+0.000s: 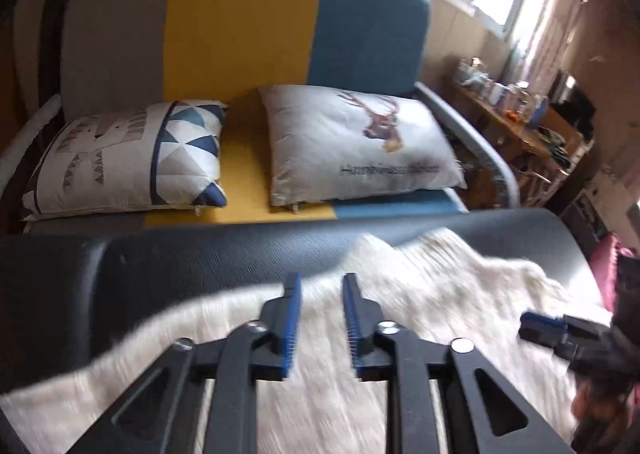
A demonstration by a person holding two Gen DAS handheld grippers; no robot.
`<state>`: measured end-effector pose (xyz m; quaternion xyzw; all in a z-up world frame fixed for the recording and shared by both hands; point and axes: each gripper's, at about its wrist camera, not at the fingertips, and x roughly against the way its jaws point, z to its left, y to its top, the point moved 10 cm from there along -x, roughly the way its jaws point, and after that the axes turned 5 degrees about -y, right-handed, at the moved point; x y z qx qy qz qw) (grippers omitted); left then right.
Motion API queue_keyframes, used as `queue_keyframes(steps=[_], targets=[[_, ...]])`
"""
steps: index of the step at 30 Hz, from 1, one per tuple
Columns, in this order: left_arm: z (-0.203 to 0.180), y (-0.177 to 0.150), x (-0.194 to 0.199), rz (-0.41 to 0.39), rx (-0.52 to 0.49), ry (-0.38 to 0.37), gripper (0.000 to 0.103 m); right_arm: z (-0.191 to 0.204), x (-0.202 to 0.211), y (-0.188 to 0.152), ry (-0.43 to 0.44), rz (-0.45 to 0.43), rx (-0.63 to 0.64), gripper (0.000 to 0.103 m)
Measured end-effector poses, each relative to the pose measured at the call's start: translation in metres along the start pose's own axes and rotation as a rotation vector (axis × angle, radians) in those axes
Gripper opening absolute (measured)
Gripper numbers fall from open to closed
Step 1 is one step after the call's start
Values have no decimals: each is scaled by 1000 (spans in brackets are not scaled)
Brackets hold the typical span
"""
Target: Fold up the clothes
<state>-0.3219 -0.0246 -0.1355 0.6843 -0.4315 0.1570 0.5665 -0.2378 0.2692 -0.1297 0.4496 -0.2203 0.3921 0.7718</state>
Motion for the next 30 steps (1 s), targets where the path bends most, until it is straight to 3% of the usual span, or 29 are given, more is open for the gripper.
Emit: queue_keyframes(steps=[2,4,9,12,13,17,24,30], targets=[[-25,-26,17,12,20,-79,57,-50,48,-14,1,-33,-177,39],[-47,-51,26,35,13,-116,59,-110,97,-34,-27,-83,-376,39],[-79,-111,36,106,21,-120,59,-256,211,-88,-150,-274,-834,42],[-84,-138,38,139,56,-107,60,-309,252,-102,-170,-400,-975,42],[-83,-141,41,117,63,-98,60,-324,260,-105,-172,-431,-1012,42],[-85,-147,42,116,47,-59,62,-354,260,-97,-172,-437,-1043,42],[-92,-152,38,123,-5,-4,73,-366,240,-60,-133,-468,-992,39],[-98,-153,34,123,-30,21,81,-360,224,-42,-228,-451,-868,39]])
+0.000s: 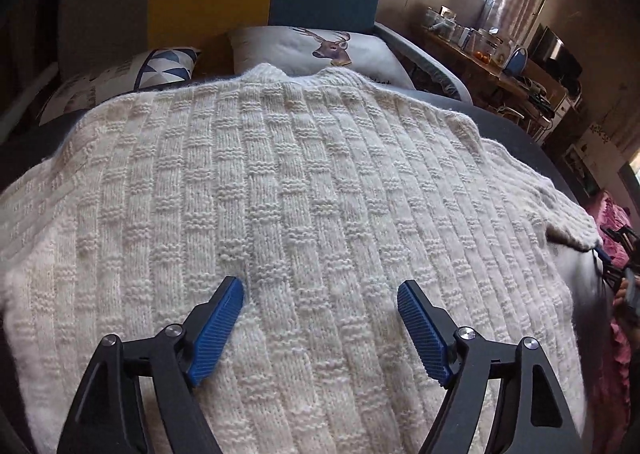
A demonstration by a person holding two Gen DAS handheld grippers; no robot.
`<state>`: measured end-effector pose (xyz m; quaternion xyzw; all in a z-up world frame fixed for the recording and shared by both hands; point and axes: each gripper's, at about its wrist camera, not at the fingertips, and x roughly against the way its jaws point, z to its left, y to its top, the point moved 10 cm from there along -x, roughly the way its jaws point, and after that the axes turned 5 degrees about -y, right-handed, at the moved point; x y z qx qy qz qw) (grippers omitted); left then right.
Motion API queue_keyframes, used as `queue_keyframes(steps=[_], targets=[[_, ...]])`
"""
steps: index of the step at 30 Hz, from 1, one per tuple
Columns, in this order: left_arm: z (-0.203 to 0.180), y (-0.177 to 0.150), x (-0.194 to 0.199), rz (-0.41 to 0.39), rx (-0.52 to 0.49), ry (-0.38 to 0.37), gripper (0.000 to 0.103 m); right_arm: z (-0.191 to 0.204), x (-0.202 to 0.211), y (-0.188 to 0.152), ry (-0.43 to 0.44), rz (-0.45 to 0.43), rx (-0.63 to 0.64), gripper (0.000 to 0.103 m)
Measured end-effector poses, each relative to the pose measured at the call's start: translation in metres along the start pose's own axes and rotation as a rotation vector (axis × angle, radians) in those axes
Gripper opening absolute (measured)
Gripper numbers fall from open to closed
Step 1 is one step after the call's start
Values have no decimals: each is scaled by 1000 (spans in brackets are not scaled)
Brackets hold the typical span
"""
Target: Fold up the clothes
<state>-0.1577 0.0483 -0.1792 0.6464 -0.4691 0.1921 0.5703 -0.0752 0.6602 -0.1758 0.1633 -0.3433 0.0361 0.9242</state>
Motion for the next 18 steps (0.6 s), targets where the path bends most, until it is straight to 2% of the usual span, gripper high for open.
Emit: queue_keyframes(steps=[1,2,3,6,10,14,16,17,18], targets=[[-1,0,0,-1,-2,0,83,3,-2,-1,-25,9,44,37],[-1,0,-1,-3,-4,-1,84,3,-2,-2,-53,11,64,31],[-2,0,-1,-5,-6,-1,84,1,-2,-1,-76,7,59,22],[-1,0,-1,-6,-3,-13,84,-6,-6,-1,-81,6,30,7],[-1,-1,1,-6,1,-36,84,-1,-8,-3,-120,-8,117,7],[-1,-2,2,-3,-5,-42,84,15,-10,-10,-259,-34,348,10],[-2,-2,2,1,-8,-40,84,27,-13,-18,-313,-46,464,23],[-2,-2,1,2,-7,-39,84,31,-16,-21,-314,-36,486,34],[-2,-2,1,3,-7,-38,85,33,-17,-22,-322,-23,482,33]])
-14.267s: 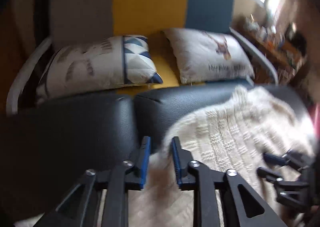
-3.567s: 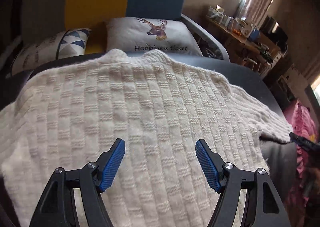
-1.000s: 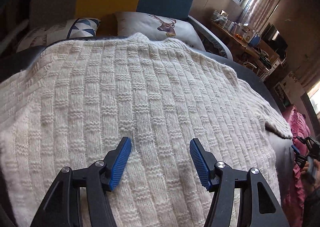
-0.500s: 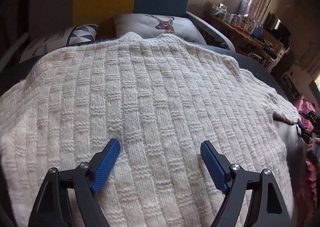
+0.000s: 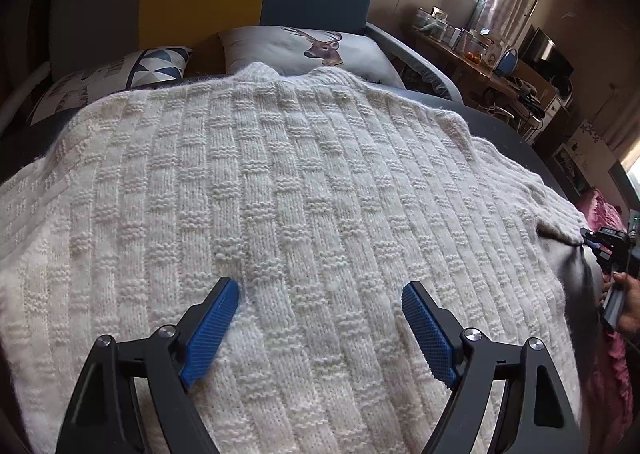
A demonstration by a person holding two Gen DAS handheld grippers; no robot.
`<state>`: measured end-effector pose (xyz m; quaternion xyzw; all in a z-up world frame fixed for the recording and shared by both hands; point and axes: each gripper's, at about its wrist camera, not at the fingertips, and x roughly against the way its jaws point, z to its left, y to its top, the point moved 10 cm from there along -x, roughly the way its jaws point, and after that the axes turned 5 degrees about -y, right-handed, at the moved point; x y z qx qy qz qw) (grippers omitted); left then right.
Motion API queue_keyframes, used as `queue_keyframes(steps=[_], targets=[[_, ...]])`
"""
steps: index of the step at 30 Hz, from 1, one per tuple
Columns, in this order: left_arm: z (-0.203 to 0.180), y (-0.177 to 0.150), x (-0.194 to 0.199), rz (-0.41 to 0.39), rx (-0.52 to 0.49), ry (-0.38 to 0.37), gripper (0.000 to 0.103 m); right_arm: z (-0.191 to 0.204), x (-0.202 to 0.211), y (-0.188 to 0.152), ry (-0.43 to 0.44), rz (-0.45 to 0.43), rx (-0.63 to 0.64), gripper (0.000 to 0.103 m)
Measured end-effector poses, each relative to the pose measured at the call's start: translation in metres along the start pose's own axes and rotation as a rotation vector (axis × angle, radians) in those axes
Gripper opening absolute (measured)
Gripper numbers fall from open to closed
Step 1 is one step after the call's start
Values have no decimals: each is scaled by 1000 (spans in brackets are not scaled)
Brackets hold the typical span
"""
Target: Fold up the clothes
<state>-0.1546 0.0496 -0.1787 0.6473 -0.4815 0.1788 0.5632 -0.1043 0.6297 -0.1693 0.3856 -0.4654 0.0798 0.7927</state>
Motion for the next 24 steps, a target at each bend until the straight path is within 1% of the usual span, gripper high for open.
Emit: queue_keyframes(steps=[1,3,6,9,11,12,13,15,18,20,21,22,24], targets=[[0,0,0,3,-2,3,85,-1,0,1,-12,18,-9,30],[-1,-1,0,8,-8,10,85,1,-1,2,-37,30,18,12],[-2,-2,-1,14,-24,21,85,6,-1,5,-53,12,56,8],[-3,-3,-3,24,-55,46,85,14,5,11,-49,-34,56,7],[-4,-3,-4,40,-62,55,85,32,12,15,-21,-70,107,7],[-4,-3,-3,50,-59,55,85,49,17,16,-4,-90,160,7],[-3,-1,-1,53,-31,36,85,68,22,16,11,-107,225,7],[0,4,3,60,52,-31,85,108,31,11,44,-135,353,7],[5,14,8,68,186,-125,84,176,42,-14,109,-140,545,7],[1,22,13,63,244,-190,84,216,41,-44,136,-117,670,7],[-4,27,14,59,257,-216,84,232,38,-61,142,-101,724,7],[-9,32,16,54,268,-242,84,244,34,-78,143,-85,775,7],[-28,46,16,57,279,-316,84,262,25,-109,138,-57,856,7]])
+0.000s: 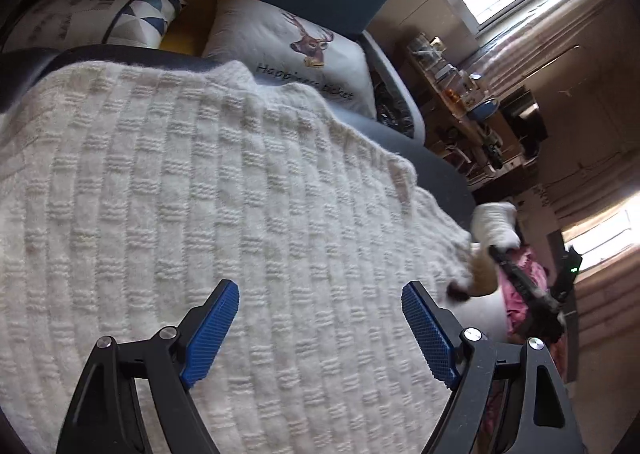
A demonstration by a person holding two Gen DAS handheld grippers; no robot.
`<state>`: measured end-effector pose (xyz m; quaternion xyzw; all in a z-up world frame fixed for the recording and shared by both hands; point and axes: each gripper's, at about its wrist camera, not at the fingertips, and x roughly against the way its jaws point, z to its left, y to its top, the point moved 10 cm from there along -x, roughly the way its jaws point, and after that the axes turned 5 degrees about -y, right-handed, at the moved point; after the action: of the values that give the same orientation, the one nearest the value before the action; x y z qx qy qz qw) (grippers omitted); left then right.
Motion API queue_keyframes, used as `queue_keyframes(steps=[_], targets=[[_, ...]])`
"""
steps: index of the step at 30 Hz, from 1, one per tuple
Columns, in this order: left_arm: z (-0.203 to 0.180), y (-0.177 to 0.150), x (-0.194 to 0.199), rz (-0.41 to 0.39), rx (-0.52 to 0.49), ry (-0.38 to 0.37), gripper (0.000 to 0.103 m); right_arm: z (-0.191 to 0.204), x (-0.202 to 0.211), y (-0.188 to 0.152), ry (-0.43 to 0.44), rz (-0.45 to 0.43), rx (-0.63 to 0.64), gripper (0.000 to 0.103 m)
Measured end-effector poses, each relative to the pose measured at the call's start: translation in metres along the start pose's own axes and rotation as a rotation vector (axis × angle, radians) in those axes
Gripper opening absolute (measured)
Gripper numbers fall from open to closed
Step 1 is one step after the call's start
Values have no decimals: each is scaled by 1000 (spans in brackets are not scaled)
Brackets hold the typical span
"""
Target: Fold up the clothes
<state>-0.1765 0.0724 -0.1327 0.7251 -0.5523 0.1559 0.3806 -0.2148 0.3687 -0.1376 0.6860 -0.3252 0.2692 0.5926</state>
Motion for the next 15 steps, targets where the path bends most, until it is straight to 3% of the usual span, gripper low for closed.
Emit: queue_keyframes(steps=[5,15], targets=[[-58,16,-38,97,52,-195,84,34,-19,-21,21,42,52,7],[-110,23,-131,265,209,-313,84,28,-8,-29,125,-25,-8,7]])
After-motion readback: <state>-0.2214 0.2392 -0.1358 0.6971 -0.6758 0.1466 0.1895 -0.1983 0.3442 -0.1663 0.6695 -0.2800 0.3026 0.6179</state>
